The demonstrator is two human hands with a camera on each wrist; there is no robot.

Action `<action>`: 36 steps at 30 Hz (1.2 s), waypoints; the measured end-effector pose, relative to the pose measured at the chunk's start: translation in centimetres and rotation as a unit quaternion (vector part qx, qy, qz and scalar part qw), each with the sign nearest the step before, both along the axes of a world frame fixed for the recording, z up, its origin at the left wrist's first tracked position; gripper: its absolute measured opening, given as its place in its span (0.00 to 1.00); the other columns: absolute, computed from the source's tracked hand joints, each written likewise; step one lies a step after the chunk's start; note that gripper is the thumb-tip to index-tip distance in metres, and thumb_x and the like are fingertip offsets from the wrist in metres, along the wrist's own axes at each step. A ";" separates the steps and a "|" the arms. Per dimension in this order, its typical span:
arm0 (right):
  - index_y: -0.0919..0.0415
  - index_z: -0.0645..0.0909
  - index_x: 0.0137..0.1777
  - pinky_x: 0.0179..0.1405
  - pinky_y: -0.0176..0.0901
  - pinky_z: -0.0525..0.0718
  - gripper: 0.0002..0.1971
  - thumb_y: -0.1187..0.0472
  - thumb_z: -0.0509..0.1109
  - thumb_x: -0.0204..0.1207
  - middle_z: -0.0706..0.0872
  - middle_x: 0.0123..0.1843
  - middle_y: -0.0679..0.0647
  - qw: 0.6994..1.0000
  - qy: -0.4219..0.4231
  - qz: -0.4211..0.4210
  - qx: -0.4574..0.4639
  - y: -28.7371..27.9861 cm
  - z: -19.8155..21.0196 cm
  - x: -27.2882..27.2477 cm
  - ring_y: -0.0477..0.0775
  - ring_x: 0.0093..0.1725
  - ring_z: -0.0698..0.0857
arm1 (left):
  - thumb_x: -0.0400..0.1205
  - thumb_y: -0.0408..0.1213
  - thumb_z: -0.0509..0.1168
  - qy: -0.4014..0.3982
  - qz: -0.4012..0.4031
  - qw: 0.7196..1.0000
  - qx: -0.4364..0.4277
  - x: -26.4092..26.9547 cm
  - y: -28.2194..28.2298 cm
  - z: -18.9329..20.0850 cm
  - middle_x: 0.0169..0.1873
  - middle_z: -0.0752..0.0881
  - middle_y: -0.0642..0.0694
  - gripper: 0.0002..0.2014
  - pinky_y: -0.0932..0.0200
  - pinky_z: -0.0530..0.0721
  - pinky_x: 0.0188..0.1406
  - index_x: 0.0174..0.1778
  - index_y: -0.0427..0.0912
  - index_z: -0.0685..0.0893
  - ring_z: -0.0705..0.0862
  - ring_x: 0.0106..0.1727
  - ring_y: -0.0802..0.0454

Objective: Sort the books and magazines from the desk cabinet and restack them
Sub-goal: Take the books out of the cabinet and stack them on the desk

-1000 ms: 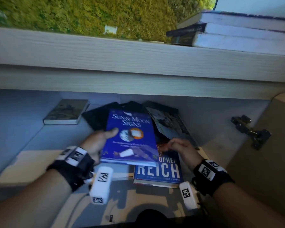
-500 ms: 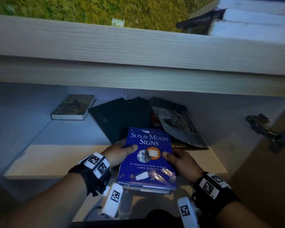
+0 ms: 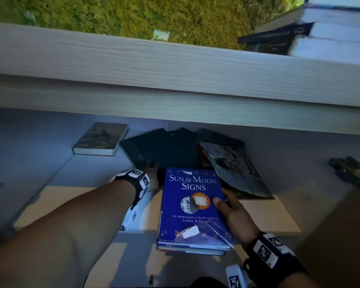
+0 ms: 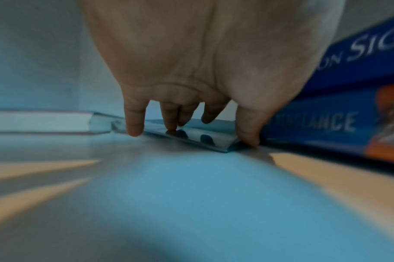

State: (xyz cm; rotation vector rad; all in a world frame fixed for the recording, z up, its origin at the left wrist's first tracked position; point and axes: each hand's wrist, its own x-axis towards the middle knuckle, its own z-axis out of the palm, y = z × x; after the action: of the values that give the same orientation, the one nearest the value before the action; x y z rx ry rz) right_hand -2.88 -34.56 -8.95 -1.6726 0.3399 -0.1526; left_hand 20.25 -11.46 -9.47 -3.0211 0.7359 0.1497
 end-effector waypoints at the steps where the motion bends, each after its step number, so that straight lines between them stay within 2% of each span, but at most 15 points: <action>1: 0.32 0.81 0.64 0.66 0.68 0.86 0.12 0.50 0.70 0.84 0.95 0.56 0.52 1.000 -0.003 0.001 -0.001 0.0 -0.1 0.0 0.59 0.55 0.94 | 0.77 0.57 0.59 -0.018 -0.016 1.000 0.005 -0.7 0.2 0.6 0.82 0.68 0.37 0.40 0.36 0.64 0.82 0.84 0.42 0.64 0.64 0.83 0.32; 4: 0.34 0.80 0.67 0.65 0.68 0.87 0.13 0.50 0.70 0.85 0.95 0.57 0.50 1.000 -0.008 0.002 0.001 0.0 -0.2 -0.1 0.58 0.54 0.94 | 0.77 0.55 0.63 -0.063 -0.069 0.995 -0.016 -2.9 0.2 3.6 0.64 0.85 0.38 0.29 0.48 0.82 0.63 0.70 0.41 0.77 0.84 0.65 0.35; 6: 0.36 0.79 0.69 0.65 0.67 0.87 0.14 0.50 0.70 0.85 0.95 0.56 0.50 1.000 -0.011 0.002 -0.001 0.0 0.0 -0.3 0.57 0.54 0.94 | 0.79 0.51 0.67 -0.089 -0.098 0.991 0.010 -3.8 0.1 4.2 0.56 0.89 0.38 0.23 0.51 0.85 0.50 0.66 0.42 0.79 0.89 0.55 0.36; 9: 0.36 0.78 0.71 0.64 0.66 0.87 0.17 0.46 0.71 0.83 0.95 0.55 0.50 1.000 -0.012 0.005 -0.010 0.0 0.1 -0.4 0.55 0.52 0.95 | 0.82 0.48 0.64 -0.104 -0.084 0.989 0.062 -4.6 0.9 5.1 0.55 0.89 0.38 0.18 0.50 0.87 0.50 0.65 0.43 0.78 0.89 0.56 0.36; 12: 0.35 0.77 0.71 0.64 0.67 0.87 0.25 0.38 0.74 0.74 0.94 0.57 0.50 1.000 -0.007 0.012 -0.001 -0.3 0.1 -0.3 0.57 0.54 0.95 | 0.85 0.43 0.60 -0.086 -0.054 0.992 0.073 -4.7 2.4 6.6 0.51 0.90 0.36 0.12 0.54 0.81 0.43 0.54 0.41 0.85 0.88 0.48 0.38; 16: 0.40 0.79 0.72 0.64 0.67 0.87 0.17 0.52 0.71 0.85 0.94 0.60 0.51 0.999 -0.010 0.015 0.036 0.1 0.2 0.0 0.60 0.56 0.94 | 0.87 0.38 0.58 -0.172 -0.033 0.985 -0.002 -3.6 5.1 9.5 0.43 0.89 0.37 0.12 0.58 0.78 0.35 0.54 0.38 0.86 0.86 0.38 0.40; 20: 0.42 0.79 0.73 0.63 0.68 0.88 0.18 0.53 0.71 0.84 0.94 0.60 0.51 0.999 0.004 0.005 0.033 0.2 0.5 0.3 0.59 0.55 0.94 | 0.84 0.36 0.63 -0.232 -0.071 0.962 -0.128 -3.6 6.3 12.4 0.41 0.89 0.39 0.08 0.51 0.85 0.38 0.51 0.39 0.86 0.86 0.38 0.39; 22: 0.43 0.80 0.72 0.61 0.64 0.90 0.16 0.54 0.70 0.85 0.94 0.58 0.51 1.000 0.005 -0.004 0.028 0.4 1.0 0.3 0.57 0.53 0.95 | 0.83 0.35 0.64 -0.235 -0.115 0.944 -0.200 -5.6 5.9 13.0 0.42 0.87 0.42 0.07 0.53 0.80 0.38 0.53 0.42 0.86 0.86 0.41 0.39; 25: 0.44 0.80 0.69 0.63 0.63 0.89 0.13 0.54 0.68 0.87 0.93 0.59 0.53 1.000 0.016 -0.010 0.015 0.9 1.5 0.7 0.58 0.54 0.94 | 0.80 0.40 0.63 -0.240 -0.199 0.904 -0.292 -10.5 5.7 12.8 0.39 0.85 0.48 0.08 0.57 0.73 0.38 0.47 0.43 0.86 0.83 0.40 0.46; 27: 0.43 0.80 0.66 0.66 0.61 0.86 0.10 0.52 0.66 0.87 0.91 0.62 0.54 0.999 0.020 -0.006 -0.033 1.2 1.2 1.3 0.59 0.59 0.91 | 0.81 0.45 0.62 -0.212 -0.235 0.895 -0.315 -13.9 6.6 11.5 0.46 0.88 0.51 0.14 0.58 0.82 0.46 0.53 0.44 0.90 0.87 0.44 0.51; 29: 0.48 0.83 0.57 0.66 0.56 0.83 0.07 0.54 0.64 0.87 0.90 0.62 0.60 0.998 0.029 -0.003 -0.051 2.0 1.2 1.5 0.61 0.61 0.88 | 0.83 0.52 0.62 -0.116 -0.243 0.913 -0.307 -16.9 7.7 9.4 0.60 0.86 0.57 0.17 0.61 0.83 0.59 0.59 0.52 0.91 0.86 0.57 0.60; 30: 0.52 0.83 0.51 0.61 0.51 0.85 0.06 0.59 0.64 0.88 0.92 0.58 0.62 0.998 0.019 -0.008 -0.056 2.0 1.3 1.4 0.58 0.56 0.89 | 0.82 0.59 0.61 -0.051 -0.229 0.924 -0.303 -18.0 8.2 8.5 0.65 0.83 0.62 0.19 0.63 0.81 0.64 0.60 0.57 0.91 0.83 0.63 0.66; 32: 0.59 0.81 0.42 0.38 0.40 0.88 0.12 0.69 0.64 0.87 0.94 0.37 0.57 0.998 0.002 -0.045 0.038 1.4 1.1 0.9 0.51 0.38 0.89 | 0.76 0.73 0.59 0.054 -0.134 0.925 -0.351 -19.2 9.0 6.9 0.66 0.80 0.64 0.26 0.58 0.81 0.66 0.60 0.63 0.88 0.81 0.65 0.68; 34: 0.62 0.85 0.44 0.33 0.44 0.88 0.08 0.66 0.68 0.85 0.90 0.30 0.55 0.983 0.010 -0.085 0.162 0.8 1.2 0.6 0.57 0.32 0.87 | 0.69 0.81 0.56 0.089 0.041 0.899 -0.428 -19.0 9.3 6.0 0.58 0.84 0.54 0.34 0.46 0.87 0.58 0.62 0.63 0.84 0.87 0.55 0.56; 36: 0.57 0.86 0.44 0.30 0.47 0.88 0.07 0.60 0.69 0.83 0.86 0.28 0.56 0.971 0.035 -0.113 0.209 0.4 2.1 0.6 0.56 0.27 0.83 | 0.75 0.77 0.55 0.156 0.179 0.875 -0.421 -18.6 8.5 6.1 0.50 0.88 0.42 0.34 0.42 0.91 0.49 0.72 0.61 0.76 0.91 0.44 0.43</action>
State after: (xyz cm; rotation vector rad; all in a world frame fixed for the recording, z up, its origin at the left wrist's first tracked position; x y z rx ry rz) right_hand -2.27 -34.18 -6.84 -1.2223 0.5738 -0.1780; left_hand 1.68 -2.94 -3.37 -4.0248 0.2502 0.4345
